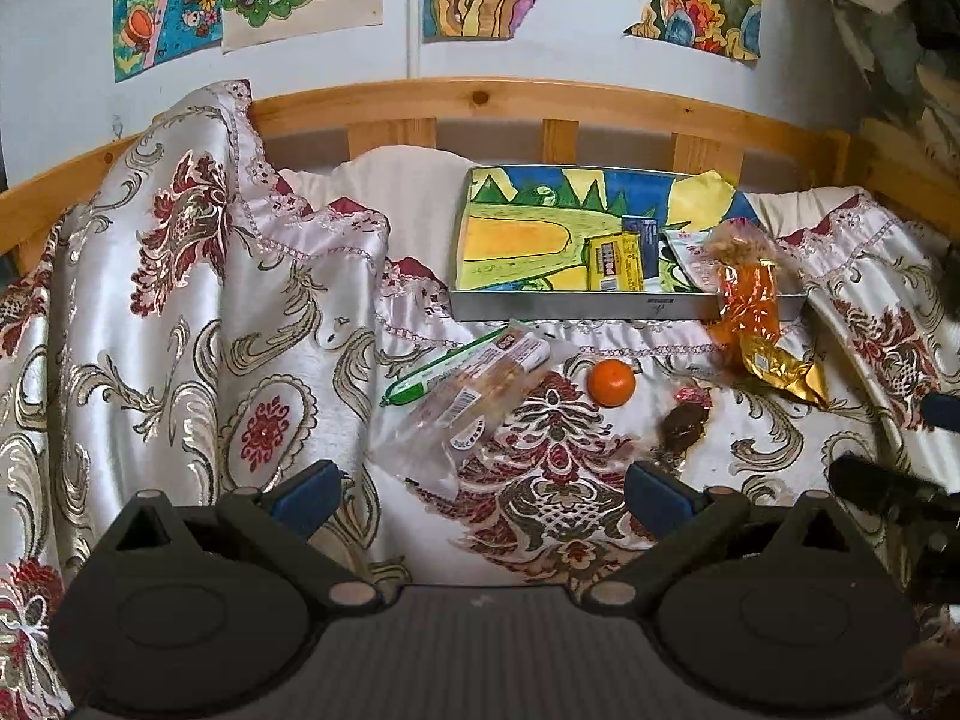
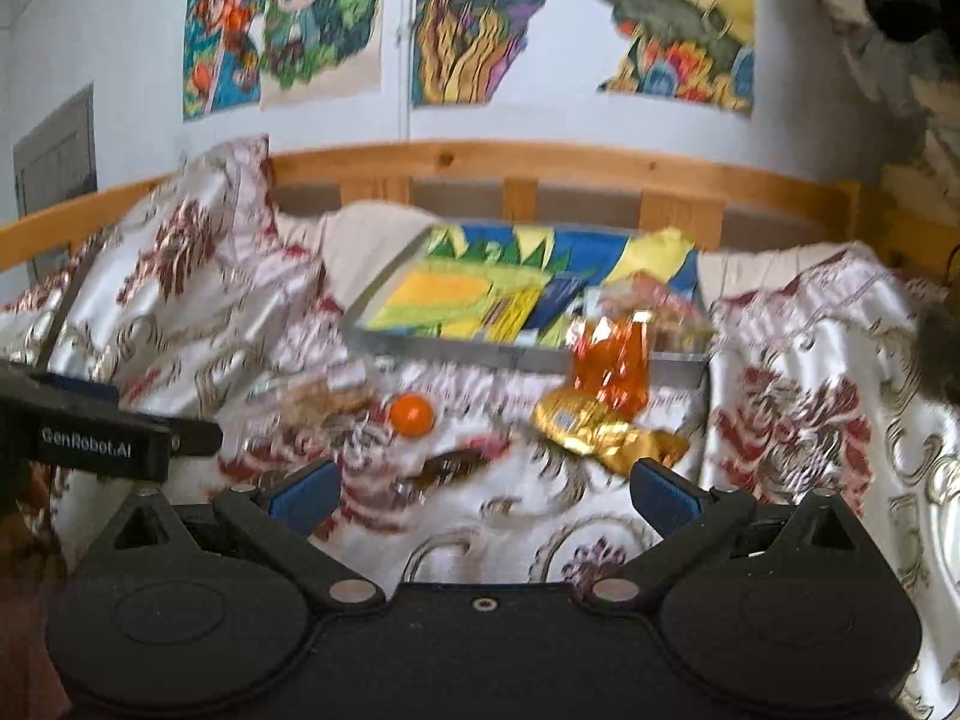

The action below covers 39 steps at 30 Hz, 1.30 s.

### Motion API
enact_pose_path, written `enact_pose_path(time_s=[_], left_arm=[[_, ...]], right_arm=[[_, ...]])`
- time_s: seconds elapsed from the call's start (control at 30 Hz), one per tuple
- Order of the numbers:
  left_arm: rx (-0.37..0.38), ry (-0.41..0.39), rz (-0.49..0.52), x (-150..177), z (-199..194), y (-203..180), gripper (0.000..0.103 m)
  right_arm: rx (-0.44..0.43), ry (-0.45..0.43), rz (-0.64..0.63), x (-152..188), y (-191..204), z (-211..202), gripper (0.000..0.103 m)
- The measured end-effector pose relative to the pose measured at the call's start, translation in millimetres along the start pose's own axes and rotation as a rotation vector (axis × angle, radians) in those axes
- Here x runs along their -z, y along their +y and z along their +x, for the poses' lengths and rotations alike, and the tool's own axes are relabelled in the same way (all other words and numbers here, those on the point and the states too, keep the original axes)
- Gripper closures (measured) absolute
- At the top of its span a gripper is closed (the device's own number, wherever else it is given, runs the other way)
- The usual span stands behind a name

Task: Organize snacks
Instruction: 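Move both grippers down toward the snacks lying beside the tray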

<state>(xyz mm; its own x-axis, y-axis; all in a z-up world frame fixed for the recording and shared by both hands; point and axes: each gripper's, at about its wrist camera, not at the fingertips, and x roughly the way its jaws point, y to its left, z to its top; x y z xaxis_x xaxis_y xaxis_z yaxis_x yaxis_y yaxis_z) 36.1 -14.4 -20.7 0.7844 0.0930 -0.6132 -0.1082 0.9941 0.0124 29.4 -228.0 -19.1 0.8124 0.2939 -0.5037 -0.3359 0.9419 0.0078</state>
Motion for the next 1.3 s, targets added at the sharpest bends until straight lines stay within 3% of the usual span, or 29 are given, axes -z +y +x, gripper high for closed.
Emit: enact_pose_path(time_s=[0.8,1.0,1.3], left_arm=[[-0.118,0.052,-0.015,-5.0,14.2,14.0,0.001],[-0.036,0.055,-0.034,-16.6,26.5,25.2,0.001],[0.051,0.072,0.127,-44.8,68.4,20.5,0.001]], right_arm=[[-0.05,0.065,-0.023,-8.8,2.0,17.8,0.001],[-0.107,0.078,-0.004,-20.4,-3.6,32.4,0.001],[-0.172,0.134,0.033,-27.4,-9.2,75.4,0.001]])
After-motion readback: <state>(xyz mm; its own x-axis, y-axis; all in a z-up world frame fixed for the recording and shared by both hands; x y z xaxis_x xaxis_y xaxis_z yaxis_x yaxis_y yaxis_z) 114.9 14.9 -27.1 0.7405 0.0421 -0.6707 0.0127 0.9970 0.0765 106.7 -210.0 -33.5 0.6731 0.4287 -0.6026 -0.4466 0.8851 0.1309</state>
